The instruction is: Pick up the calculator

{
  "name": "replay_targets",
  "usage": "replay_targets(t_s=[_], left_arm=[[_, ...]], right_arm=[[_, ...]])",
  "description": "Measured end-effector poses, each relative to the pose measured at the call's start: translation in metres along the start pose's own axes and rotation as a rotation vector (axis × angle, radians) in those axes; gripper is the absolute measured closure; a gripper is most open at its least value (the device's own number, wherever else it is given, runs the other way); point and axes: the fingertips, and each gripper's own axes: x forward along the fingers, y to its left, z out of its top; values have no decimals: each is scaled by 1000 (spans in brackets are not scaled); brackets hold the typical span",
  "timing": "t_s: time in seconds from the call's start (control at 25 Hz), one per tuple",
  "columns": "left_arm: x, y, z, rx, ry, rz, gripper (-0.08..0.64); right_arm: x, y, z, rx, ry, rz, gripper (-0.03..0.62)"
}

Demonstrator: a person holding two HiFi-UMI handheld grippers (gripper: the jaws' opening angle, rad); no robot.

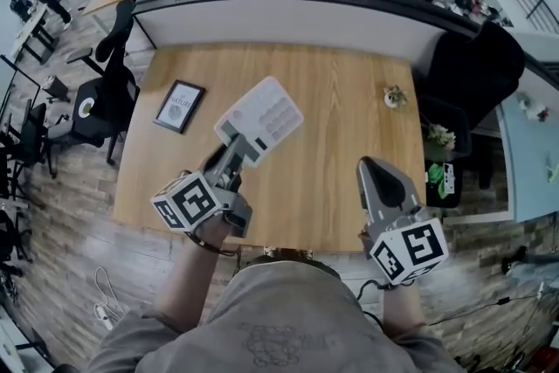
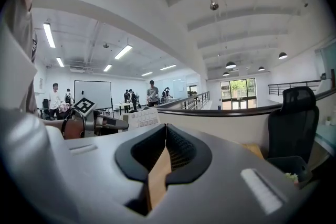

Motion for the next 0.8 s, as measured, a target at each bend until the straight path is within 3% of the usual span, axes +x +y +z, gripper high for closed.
replay_targets(t_s=[0.32,0.8], left_arm=[[-39,-27,33,272,-107,48,508],[-70,-47,44,644,-217,173,508]], right_arm=[[-14,17,28,-92,-59,1,580],[-10,31,20,-96,-56,72,581]])
